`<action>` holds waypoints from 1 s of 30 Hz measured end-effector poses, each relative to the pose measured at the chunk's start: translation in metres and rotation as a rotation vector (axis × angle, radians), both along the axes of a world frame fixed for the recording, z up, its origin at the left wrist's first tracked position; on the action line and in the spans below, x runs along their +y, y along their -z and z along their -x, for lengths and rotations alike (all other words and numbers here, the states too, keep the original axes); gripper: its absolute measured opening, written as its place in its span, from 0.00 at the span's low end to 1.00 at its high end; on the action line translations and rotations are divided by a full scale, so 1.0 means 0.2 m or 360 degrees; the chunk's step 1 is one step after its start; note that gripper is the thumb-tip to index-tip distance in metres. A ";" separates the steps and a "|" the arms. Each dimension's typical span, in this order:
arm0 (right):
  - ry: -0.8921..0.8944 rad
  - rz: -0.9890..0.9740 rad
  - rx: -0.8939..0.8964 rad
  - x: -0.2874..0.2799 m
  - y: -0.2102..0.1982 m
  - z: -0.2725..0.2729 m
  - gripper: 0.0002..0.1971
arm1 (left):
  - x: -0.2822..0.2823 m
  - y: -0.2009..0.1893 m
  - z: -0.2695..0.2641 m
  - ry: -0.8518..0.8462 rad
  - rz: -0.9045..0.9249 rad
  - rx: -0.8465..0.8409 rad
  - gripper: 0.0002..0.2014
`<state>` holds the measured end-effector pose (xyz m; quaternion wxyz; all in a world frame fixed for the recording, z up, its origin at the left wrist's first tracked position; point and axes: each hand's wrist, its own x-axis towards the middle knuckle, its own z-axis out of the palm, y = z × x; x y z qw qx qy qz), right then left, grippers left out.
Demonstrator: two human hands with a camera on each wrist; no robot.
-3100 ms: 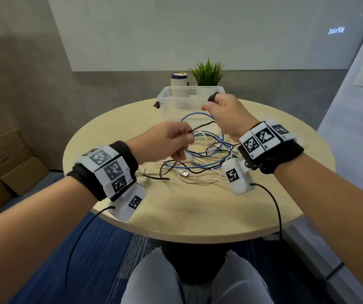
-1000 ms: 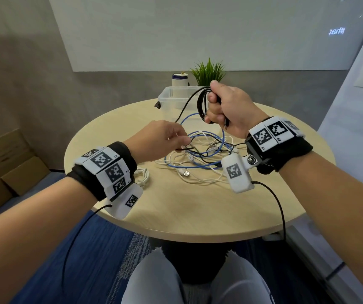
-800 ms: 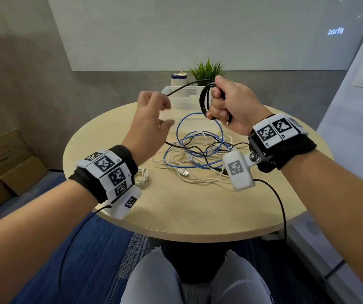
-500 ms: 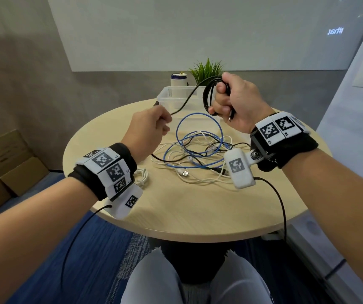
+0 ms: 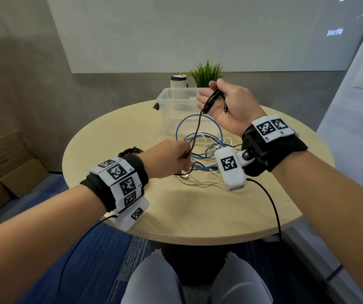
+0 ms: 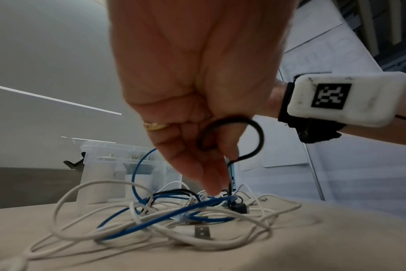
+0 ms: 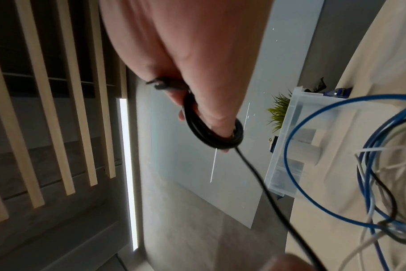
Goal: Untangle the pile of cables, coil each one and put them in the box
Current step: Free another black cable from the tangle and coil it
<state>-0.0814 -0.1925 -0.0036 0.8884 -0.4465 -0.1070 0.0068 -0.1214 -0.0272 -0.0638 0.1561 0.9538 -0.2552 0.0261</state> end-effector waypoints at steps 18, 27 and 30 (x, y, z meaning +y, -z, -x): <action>0.0397 0.2084 -0.0651 -0.03 0.09 0.03 0.07 | 0.05 -0.15 -0.07 -0.0113 0.1572 0.0193 0.09; -0.0035 0.1880 -0.0618 0.00 0.09 0.10 0.20 | 0.07 -0.14 -0.15 -0.0189 0.1684 -0.0044 0.09; -0.0168 0.1424 -0.0517 0.01 0.05 0.12 0.22 | 0.07 -0.12 -0.16 -0.0193 0.1673 0.0031 0.10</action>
